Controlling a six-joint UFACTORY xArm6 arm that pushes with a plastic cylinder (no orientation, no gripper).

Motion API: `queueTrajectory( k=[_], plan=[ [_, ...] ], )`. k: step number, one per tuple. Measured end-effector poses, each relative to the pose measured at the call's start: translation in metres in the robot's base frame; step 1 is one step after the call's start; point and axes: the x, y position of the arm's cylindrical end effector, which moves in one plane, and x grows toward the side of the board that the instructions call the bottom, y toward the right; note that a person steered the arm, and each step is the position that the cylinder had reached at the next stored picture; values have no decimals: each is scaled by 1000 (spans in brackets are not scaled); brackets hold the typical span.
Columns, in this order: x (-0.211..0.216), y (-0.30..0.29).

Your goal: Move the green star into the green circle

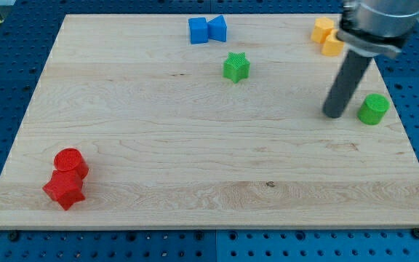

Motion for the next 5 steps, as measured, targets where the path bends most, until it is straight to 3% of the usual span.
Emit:
queueTrajectory(
  k=[1,2,3,4,5],
  plan=[
    [-10,-92],
    [-51,-170],
    [-98,-188],
    [-128,-169],
    [-114,-117]
  ],
)
